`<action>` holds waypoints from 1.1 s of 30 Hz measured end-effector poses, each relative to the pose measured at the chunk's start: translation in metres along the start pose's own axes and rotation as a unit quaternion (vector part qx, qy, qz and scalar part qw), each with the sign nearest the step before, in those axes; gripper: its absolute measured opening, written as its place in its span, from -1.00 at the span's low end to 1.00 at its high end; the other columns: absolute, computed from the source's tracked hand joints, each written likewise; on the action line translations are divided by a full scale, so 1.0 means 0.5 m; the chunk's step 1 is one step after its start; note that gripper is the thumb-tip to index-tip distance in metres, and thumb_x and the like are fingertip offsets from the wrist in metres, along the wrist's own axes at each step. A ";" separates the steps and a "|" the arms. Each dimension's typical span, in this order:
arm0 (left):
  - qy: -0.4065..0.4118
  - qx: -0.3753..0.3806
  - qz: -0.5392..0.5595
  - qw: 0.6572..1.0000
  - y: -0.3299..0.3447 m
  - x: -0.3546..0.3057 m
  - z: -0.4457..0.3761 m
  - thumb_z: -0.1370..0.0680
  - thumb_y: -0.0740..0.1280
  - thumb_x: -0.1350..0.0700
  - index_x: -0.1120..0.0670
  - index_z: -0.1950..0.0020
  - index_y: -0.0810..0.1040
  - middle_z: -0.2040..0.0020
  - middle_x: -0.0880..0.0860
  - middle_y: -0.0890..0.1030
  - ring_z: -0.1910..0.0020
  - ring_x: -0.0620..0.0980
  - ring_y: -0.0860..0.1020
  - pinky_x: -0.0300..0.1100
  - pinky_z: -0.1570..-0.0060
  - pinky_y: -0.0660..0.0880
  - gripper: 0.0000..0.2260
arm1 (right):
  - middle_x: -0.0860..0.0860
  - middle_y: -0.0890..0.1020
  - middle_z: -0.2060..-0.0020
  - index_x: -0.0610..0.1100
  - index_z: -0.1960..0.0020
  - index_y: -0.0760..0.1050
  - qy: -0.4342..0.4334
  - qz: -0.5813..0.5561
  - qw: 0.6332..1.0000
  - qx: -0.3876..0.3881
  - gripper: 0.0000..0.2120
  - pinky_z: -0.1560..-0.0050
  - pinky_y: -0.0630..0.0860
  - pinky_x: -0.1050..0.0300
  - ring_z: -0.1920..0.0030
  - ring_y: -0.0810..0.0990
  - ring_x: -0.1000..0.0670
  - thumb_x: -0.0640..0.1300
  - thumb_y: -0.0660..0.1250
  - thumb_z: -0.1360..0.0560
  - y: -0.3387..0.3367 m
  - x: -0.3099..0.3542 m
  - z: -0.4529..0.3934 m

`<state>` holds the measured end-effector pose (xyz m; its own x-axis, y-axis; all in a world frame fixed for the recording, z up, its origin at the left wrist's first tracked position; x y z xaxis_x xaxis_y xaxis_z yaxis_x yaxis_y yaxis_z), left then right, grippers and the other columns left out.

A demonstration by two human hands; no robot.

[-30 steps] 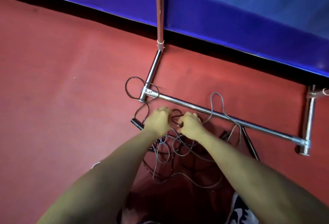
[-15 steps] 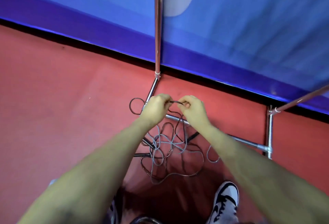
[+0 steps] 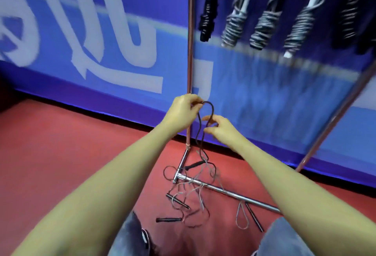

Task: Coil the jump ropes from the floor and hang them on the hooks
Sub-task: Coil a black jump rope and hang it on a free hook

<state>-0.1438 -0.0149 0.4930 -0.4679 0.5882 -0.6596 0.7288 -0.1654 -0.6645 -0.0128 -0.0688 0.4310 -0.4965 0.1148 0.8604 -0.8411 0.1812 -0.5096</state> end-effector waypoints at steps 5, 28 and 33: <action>0.004 -0.081 0.051 0.995 -0.131 -0.130 -0.027 -0.53 0.32 0.25 0.24 0.02 0.63 0.23 0.19 0.64 0.30 -0.01 0.54 -0.15 0.18 0.47 -0.88 | -0.01 0.55 0.24 -0.27 -0.09 0.55 -0.034 -0.045 0.998 0.016 -0.80 0.38 0.37 0.49 0.43 0.48 0.32 -0.21 0.39 -0.50 -0.032 0.127 0.047; -0.052 -0.070 0.078 0.993 -0.202 -0.252 -0.007 -0.54 0.31 0.15 0.21 0.25 0.57 0.37 0.02 0.53 0.42 -0.06 0.52 -0.17 0.23 0.53 -0.80 | -0.07 0.61 0.11 -0.18 0.02 0.56 -0.097 -0.184 0.974 -0.087 -0.82 0.37 0.41 0.35 0.28 0.48 0.09 -0.10 0.24 -0.60 -0.207 0.350 0.128; -0.058 -0.108 0.105 0.987 -0.239 -0.276 -0.047 -0.51 0.38 0.10 0.26 0.27 0.51 0.44 0.05 0.49 0.59 -0.23 0.48 -0.05 0.15 0.61 -0.74 | -0.01 0.63 0.09 -0.15 -0.02 0.58 -0.096 0.021 0.995 -0.021 -0.82 0.17 0.40 0.31 0.14 0.51 0.08 -0.11 0.44 -0.46 -0.172 0.302 0.152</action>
<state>-0.1548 -0.0577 0.6717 -0.3398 0.4629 -0.8187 0.8994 -0.0947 -0.4268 -0.0316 -0.1411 0.6056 -0.5667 -0.0651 0.8214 -0.8109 0.2208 -0.5419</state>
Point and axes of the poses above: each hand's wrist, its own z-axis away from the middle knuckle, its own y-axis out of the palm, x = y × z, the point moved 2 cm from there along -z, towards the middle knuckle
